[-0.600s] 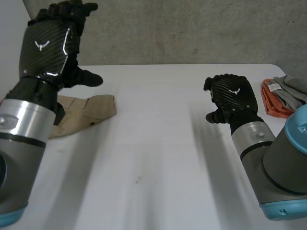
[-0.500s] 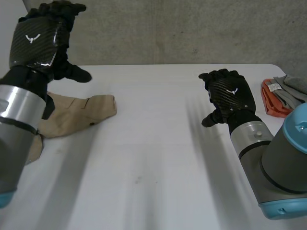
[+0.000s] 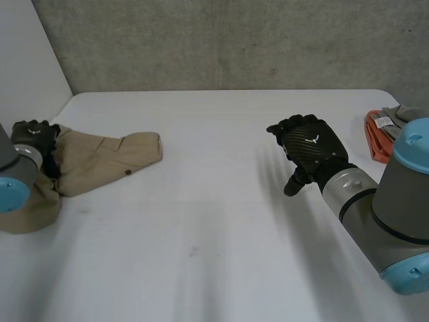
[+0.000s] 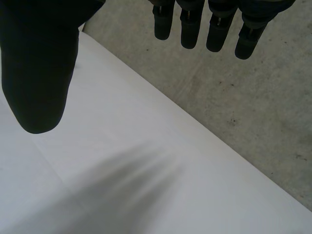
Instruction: Fold the laundry.
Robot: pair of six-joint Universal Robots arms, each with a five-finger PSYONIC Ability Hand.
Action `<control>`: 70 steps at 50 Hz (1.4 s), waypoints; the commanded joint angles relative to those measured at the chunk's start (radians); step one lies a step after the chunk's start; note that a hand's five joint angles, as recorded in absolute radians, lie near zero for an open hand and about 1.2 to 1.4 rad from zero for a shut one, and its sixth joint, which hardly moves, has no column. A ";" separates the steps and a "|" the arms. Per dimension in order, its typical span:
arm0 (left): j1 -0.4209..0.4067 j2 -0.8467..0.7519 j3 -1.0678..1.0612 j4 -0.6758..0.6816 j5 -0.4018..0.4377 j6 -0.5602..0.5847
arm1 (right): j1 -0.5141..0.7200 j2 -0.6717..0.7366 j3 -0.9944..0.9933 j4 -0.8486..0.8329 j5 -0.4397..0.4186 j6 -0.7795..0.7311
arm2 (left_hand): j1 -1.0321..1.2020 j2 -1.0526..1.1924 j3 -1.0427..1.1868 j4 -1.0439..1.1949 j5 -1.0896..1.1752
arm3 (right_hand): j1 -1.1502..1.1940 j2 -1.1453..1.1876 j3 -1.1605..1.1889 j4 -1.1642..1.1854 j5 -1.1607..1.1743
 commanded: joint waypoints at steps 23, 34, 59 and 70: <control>-0.500 0.554 -0.453 0.407 0.222 -0.279 | -0.127 -0.078 -0.066 0.007 0.001 -0.013 | 1.174 1.180 1.179 1.183 1.162 | -0.054 -0.036 -0.036 -0.038 -0.050; -0.836 0.375 -0.582 0.304 0.200 -0.194 | -0.234 -0.058 -0.100 0.043 -0.075 -0.047 | 0.628 0.634 0.633 0.637 0.615 | -0.054 -0.036 -0.036 -0.038 -0.050; -0.597 0.672 -0.509 0.039 0.083 -0.440 | -0.178 -0.004 -0.303 0.463 -0.095 -0.029 | -0.048 -0.042 -0.042 -0.039 -0.060 | -0.054 -0.036 -0.036 -0.038 -0.050; -0.430 0.406 -0.288 -0.344 0.181 -0.458 | -0.091 0.184 -0.486 0.606 -0.103 0.027 | -0.041 -0.035 -0.036 -0.032 -0.054 | -0.054 -0.036 -0.036 -0.038 -0.050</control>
